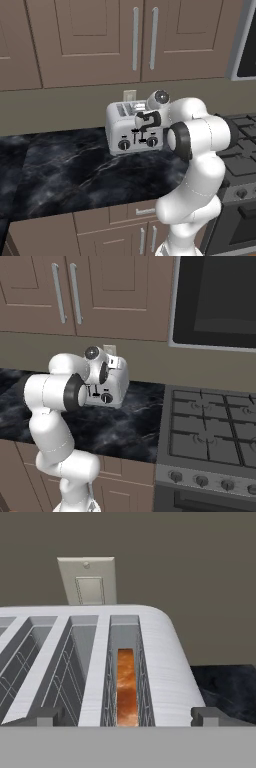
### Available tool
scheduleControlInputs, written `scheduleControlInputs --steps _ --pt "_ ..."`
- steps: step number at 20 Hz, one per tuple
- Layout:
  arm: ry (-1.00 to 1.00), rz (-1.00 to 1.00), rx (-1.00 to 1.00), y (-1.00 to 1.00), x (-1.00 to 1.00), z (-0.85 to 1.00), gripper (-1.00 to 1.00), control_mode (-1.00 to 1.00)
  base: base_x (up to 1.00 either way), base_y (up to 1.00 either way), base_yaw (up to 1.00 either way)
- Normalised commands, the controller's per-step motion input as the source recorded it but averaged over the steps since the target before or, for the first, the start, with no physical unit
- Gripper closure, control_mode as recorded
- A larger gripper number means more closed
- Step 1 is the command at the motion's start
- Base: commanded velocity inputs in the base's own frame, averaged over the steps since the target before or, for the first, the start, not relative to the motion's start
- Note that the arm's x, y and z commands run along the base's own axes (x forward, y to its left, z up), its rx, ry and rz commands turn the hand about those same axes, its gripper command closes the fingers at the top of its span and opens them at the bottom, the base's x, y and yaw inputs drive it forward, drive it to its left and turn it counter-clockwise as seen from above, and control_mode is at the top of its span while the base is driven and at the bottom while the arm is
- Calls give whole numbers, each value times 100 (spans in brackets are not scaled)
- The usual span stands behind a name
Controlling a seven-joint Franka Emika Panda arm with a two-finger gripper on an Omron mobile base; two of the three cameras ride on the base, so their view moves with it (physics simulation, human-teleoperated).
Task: Start the toaster. Once the lever pops up, take the bread to the plate on the dining counter.
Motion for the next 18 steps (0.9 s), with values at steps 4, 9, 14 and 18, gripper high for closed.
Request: scheduleControlInputs --steps 4,9,14,18 --pt "0 0 0 0 0 0 -100 -100 0 0 0" --pt "0 0 0 0 0 0 -100 -100 0 0 0" --pt "0 0 0 0 0 0 -100 -100 0 0 0" --pt "0 0 0 0 0 0 -100 -100 0 0 0"
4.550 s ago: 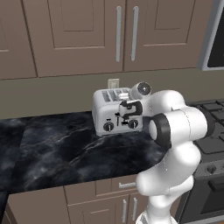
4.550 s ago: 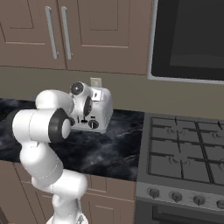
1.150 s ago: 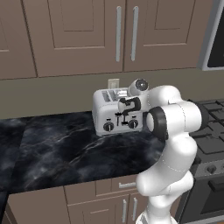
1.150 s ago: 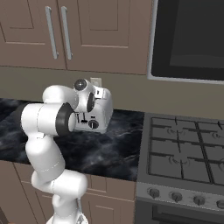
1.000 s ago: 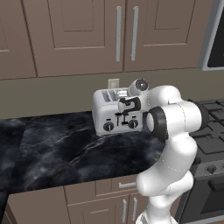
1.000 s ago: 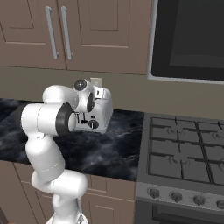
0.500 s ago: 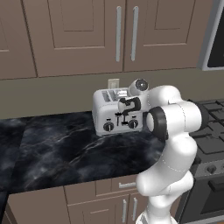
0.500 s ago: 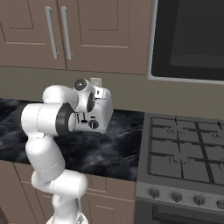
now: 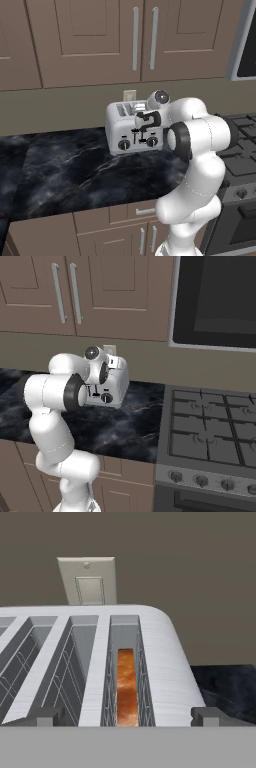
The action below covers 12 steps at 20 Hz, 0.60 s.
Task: Start the toaster. Once the lever pops up, take the bread to the plate on the dining counter.
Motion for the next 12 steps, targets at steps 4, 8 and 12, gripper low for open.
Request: scheduleControlInputs --steps 4,8,12 --pt "0 0 0 0 0 0 -100 -100 0 0 0" --pt "0 0 0 0 0 0 -100 -100 0 0 0" --pt "0 0 0 0 0 0 -100 -100 0 0 0"
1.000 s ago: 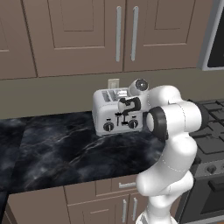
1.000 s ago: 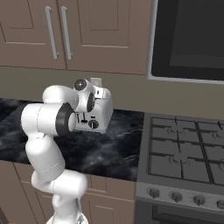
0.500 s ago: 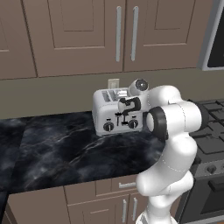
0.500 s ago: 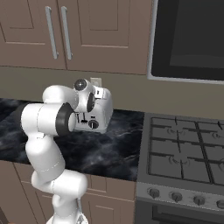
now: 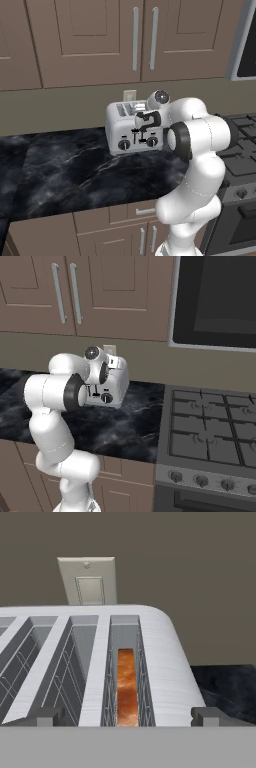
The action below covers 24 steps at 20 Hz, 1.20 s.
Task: Start the toaster. Once the lever pops up, take the bread to the plate on the dining counter.
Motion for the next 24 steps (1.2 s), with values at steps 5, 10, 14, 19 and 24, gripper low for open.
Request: scheduleControlInputs --steps 5,10,14,19,24 --pt "0 0 0 0 0 0 -100 -100 0 0 0" --pt "0 0 0 0 0 0 -100 -100 0 0 0" --pt "0 0 0 0 0 0 -100 -100 0 0 0" --pt "0 0 0 0 0 0 -100 -100 0 0 0" --pt "0 0 0 0 0 0 -100 -100 0 0 0"
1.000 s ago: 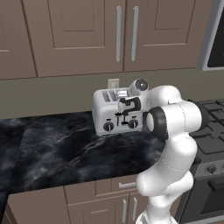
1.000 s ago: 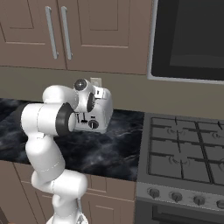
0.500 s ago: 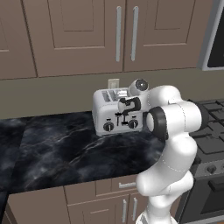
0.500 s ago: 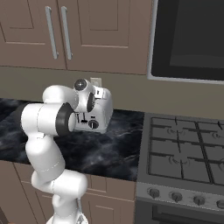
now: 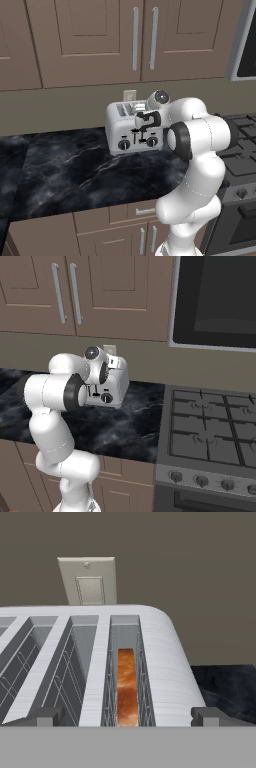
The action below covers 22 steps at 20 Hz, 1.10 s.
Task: Start the toaster. Once the lever pops up, take the bread to the plate on the dining counter.
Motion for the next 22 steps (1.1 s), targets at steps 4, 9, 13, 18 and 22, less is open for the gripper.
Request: scheduleControlInputs --steps 4,9,13,18,22 --pt "0 0 0 0 0 0 -100 -100 0 0 0" --pt "0 0 0 0 0 0 -100 -100 0 0 0" --pt "0 0 0 0 0 0 -100 -100 0 0 0" --pt "0 0 0 0 0 0 -100 -100 0 0 0" --pt "0 0 0 0 0 0 -100 -100 0 0 0"
